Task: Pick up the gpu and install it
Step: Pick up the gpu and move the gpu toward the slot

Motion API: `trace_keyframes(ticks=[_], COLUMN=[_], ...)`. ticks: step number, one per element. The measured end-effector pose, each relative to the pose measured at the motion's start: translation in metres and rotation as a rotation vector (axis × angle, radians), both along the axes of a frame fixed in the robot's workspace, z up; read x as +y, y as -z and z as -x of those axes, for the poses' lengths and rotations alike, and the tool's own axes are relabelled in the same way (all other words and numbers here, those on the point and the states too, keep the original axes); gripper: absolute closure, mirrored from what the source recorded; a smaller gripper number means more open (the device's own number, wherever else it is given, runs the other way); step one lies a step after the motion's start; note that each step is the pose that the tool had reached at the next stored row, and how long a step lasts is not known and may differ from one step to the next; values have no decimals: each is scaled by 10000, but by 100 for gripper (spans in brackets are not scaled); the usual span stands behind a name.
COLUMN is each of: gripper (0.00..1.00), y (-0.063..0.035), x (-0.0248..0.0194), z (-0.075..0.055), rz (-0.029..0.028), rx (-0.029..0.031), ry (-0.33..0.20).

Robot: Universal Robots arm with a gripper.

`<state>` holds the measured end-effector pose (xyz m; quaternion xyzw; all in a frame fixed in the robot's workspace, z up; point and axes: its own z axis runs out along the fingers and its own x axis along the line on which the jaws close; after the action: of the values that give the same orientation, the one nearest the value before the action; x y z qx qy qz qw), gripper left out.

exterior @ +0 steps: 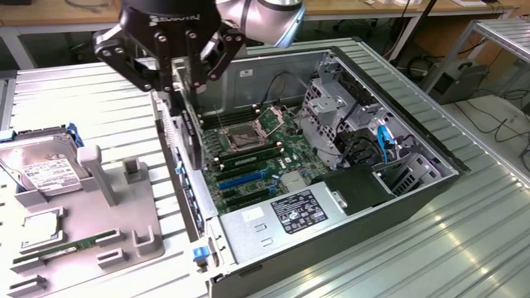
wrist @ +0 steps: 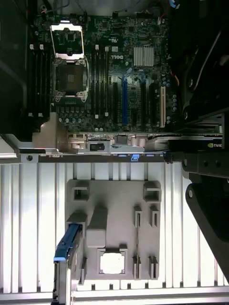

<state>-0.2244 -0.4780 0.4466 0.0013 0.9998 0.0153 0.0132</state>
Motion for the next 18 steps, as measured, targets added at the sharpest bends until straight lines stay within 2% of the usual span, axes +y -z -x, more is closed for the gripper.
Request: trace_keyframes(ticks=[4, 10, 14, 18], gripper=[74, 74, 74, 74], y=[10, 110, 184, 290], x=[0, 10, 30, 67], z=[-208, -484, -671, -937], rz=[1, 13, 27, 43], rx=[12, 40, 52, 72], ry=[0, 0, 1, -1])
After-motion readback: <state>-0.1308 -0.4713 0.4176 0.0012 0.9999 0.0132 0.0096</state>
